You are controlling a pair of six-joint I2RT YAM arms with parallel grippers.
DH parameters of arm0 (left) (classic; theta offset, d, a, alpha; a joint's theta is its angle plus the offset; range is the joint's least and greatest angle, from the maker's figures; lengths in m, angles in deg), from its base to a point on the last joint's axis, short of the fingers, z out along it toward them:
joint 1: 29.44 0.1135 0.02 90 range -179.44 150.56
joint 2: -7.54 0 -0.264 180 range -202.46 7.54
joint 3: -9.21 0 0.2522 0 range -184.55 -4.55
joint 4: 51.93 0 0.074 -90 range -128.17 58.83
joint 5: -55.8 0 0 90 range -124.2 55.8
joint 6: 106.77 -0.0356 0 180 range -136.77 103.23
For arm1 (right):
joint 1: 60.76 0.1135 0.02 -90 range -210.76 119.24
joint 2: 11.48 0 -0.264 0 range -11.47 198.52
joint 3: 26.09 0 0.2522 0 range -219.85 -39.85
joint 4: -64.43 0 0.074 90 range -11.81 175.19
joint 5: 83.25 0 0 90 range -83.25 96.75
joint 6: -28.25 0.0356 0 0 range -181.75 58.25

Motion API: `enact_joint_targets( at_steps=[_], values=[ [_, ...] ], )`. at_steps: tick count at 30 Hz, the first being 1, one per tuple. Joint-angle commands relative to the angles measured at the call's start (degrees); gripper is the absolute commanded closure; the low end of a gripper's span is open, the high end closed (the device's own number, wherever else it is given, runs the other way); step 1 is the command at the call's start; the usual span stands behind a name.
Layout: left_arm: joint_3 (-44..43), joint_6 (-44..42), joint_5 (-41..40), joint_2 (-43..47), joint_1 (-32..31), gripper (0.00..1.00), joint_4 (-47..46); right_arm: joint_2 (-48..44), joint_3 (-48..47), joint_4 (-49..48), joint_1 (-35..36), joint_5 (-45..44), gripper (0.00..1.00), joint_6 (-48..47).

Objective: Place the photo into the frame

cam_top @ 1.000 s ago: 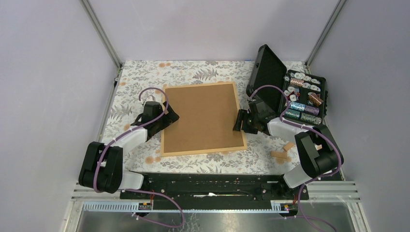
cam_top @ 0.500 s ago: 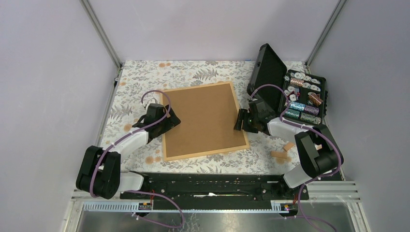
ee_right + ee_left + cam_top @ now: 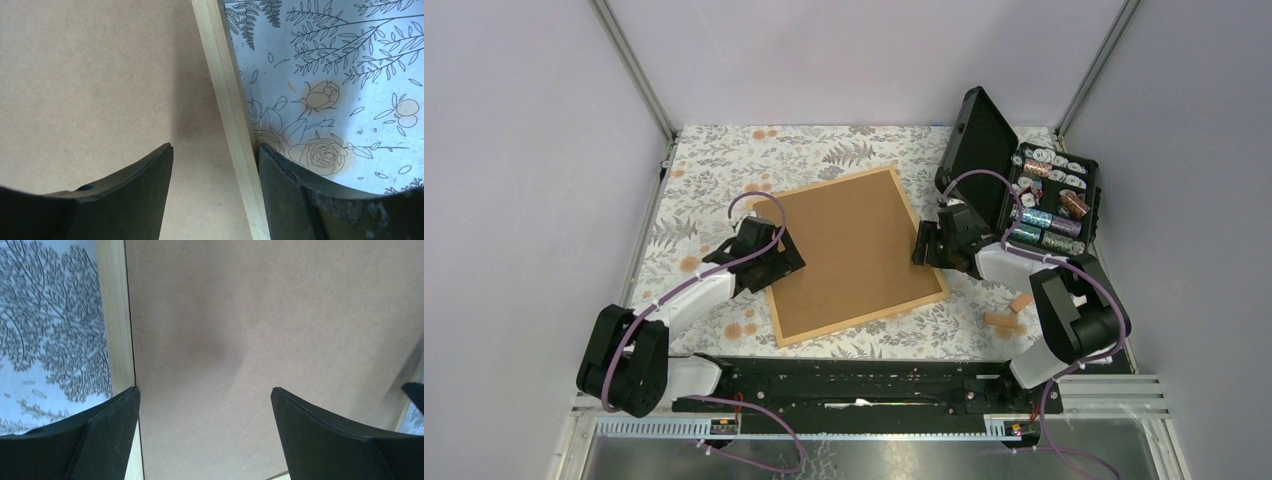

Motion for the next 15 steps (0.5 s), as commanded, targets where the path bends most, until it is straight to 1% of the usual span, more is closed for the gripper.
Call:
enact_joint_targets(
  at_steps=[1, 7, 11, 13, 15],
  values=[
    [-6.5, 12.1, 26.5, 2.6, -7.0, 0.02, -12.1, 6.2, 2.4, -1.4, 3.5, 17.3, 0.32, 7.4],
    [-7.8, 12.1, 26.5, 2.3, -7.2, 0.01, -12.1, 5.6, 2.6, -1.4, 3.6, 17.6, 0.32, 7.4],
    [-8.5, 12.4, 28.0, -0.6, -7.8, 0.01, -12.3, 5.4, 2.8, -1.4, 3.6, 17.7, 0.31, 7.5],
    [-6.2, 15.2, 30.0, -2.4, -7.8, 0.01, -15.0, 5.2, 2.7, -1.4, 3.6, 17.7, 0.31, 7.6],
    [-4.2, 17.4, 29.4, -4.3, -7.9, 0.01, -15.4, 5.1, 2.6, -1.4, 3.6, 17.9, 0.31, 7.7]
  ],
)
